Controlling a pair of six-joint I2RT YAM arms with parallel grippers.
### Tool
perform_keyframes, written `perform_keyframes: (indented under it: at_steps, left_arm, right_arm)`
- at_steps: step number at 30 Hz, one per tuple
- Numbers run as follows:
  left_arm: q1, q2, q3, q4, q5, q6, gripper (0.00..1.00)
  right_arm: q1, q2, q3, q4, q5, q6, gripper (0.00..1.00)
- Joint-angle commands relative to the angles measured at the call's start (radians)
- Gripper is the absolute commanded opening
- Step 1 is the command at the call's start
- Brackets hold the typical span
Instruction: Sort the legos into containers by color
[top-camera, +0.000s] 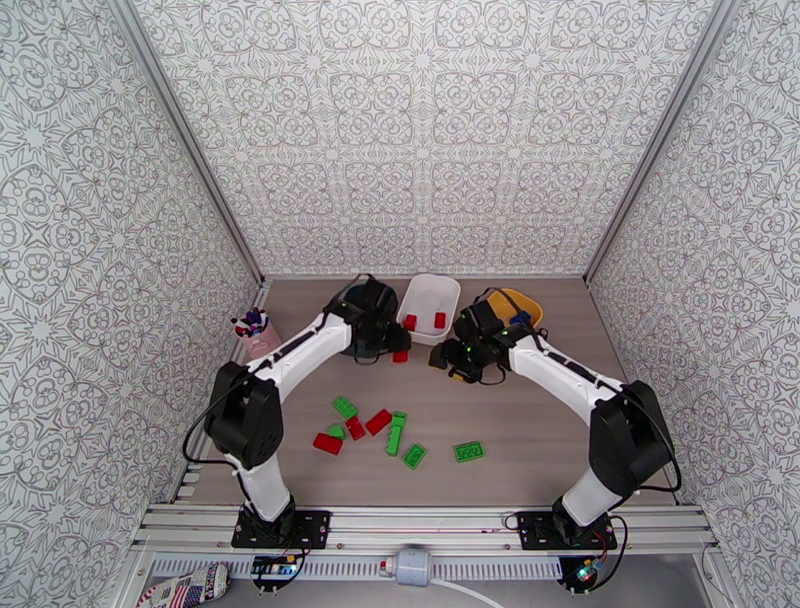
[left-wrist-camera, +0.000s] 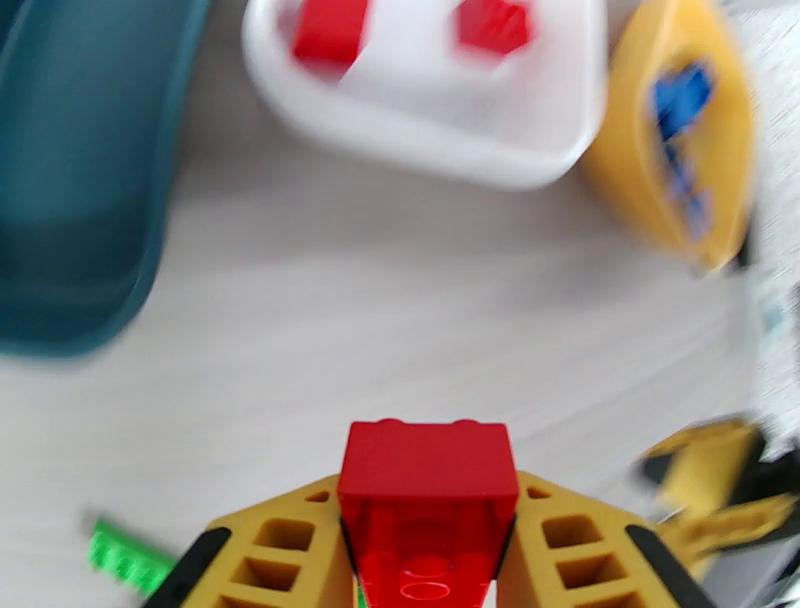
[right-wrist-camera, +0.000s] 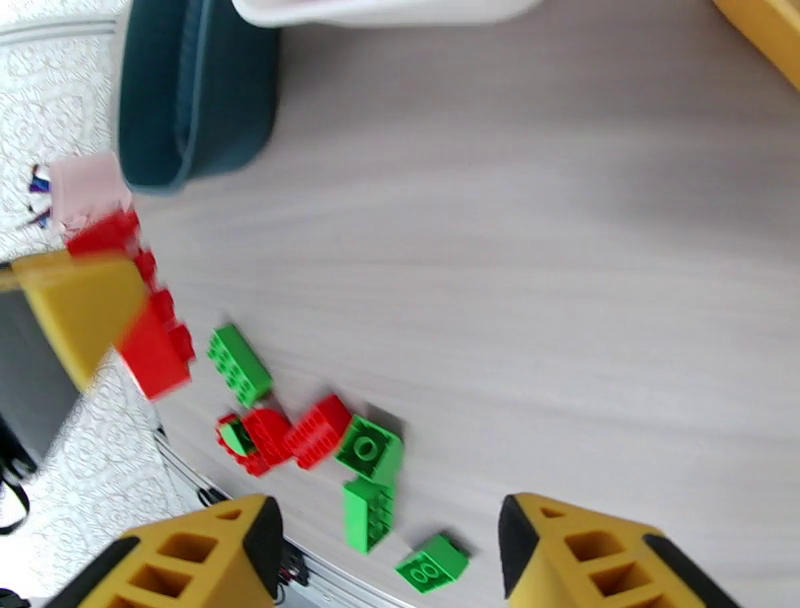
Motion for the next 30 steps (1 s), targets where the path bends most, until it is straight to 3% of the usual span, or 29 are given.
perform_keyframes:
  at_steps: [1,5,10,14,22,30]
  left_arm:
    - [0.046,0.098,0.102,0.101,0.113,-0.136,0.37]
    - [0.071,0.215,0.268,0.112,0.13,-0.197,0.4]
    - [0.074,0.356,0.474,0.097,0.171,-0.25,0.59]
    - [0.069,0.374,0.531,0.09,0.174,-0.241,0.72]
    - [0.053,0.159,0.309,0.016,0.077,-0.104,0.72]
    - [0.028,-0.135,-0.052,-0.065,-0.127,-0.053,0.72]
  right_arm:
    - [-0.028,-0.015,0.036,0.012,-0.024,0.019,0.62]
    - [-0.046,-0.037,0.046,-0.031,-0.006,0.003,0.62]
    - [-0.065,-0.062,0.043,-0.066,0.015,-0.007,0.62]
    - [-0.065,-0.075,0.046,-0.104,0.043,-0.029,0.63]
    - [-0.054,-0.078,0.042,-0.181,0.076,-0.083,0.63]
    - [0.077,-0.032,0.084,-0.251,0.162,-0.132,0.63]
